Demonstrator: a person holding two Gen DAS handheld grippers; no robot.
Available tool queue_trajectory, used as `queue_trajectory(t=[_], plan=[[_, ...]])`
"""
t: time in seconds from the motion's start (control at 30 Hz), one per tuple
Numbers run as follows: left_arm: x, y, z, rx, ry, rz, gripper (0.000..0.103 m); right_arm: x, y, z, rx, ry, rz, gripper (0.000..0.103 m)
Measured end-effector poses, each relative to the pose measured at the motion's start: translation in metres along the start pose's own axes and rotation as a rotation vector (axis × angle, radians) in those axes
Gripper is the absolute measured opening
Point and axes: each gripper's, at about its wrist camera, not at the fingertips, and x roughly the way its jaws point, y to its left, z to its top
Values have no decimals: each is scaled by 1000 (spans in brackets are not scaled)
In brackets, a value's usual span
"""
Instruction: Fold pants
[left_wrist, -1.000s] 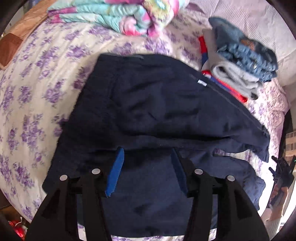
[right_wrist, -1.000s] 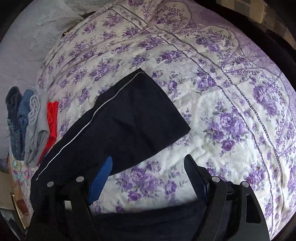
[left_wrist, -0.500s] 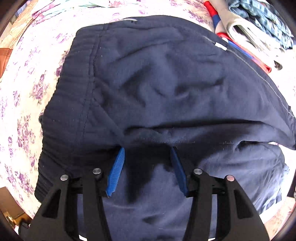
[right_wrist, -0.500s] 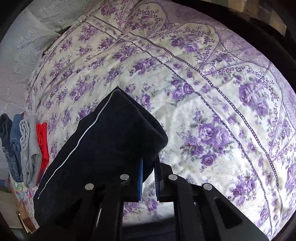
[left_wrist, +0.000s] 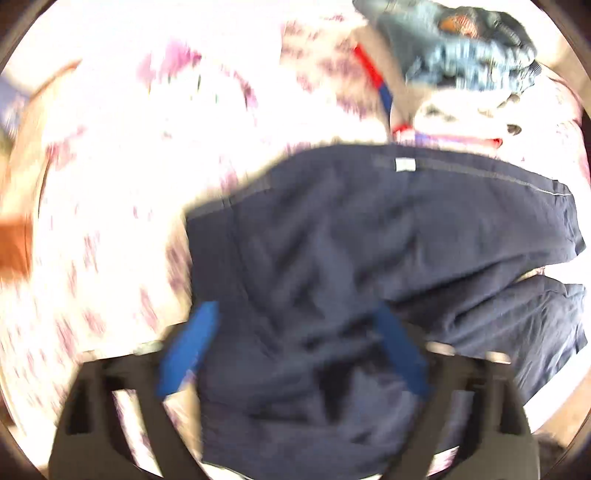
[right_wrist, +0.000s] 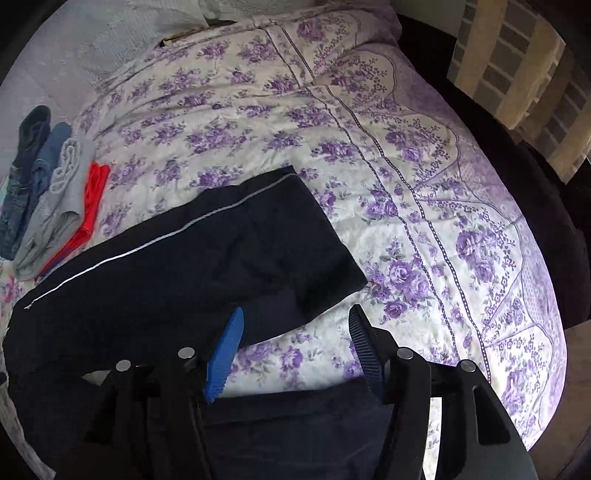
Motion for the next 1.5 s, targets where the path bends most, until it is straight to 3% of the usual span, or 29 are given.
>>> queue_trajectory(t=[0.17,0.2,0.23,0.27,0.43,0.57,0.67,0.7,0.73,0.8,0.9,1.07,1.23,1.33,1.5], plan=[[29,52,66,103,59,-68,92,-28,34,-11,-75,-14,78,60],[38,55,75,113,79,-96,85,-33,40,-15,-86,-16,91,60],[46,61,81,118,105,-123,76,-37,45,-18,-93,-16,98,60],[53,68,82,120,130,-143,75,-40,49,-22,-98,-14,102,60],[88,67,93,151,185,-166,74,-42,60,-27,-113,17,108,60],[117,65,99,149,238,-199,74,-36,86,-23,-211,12,124,60],[119,61,98,166,204,-206,59,-27,121,-15,-308,19,205,60],[114,64,96,160,186,-218,44,-26,136,-12,-348,14,251,60],[107,70,94,143,175,-259,30,-25,152,-8,-398,12,302,60],[93,78,89,107,164,-348,19,-22,188,0,-519,9,401,60],[81,71,83,155,136,-314,19,-9,246,11,-710,23,505,64],[74,47,78,204,111,-272,19,34,332,21,-953,96,537,65],[71,54,74,219,90,-268,19,70,389,23,-1078,211,552,65],[64,54,72,221,78,-268,19,85,416,17,-1146,234,519,65],[56,62,63,216,61,-295,19,106,437,11,-1153,291,508,66]])
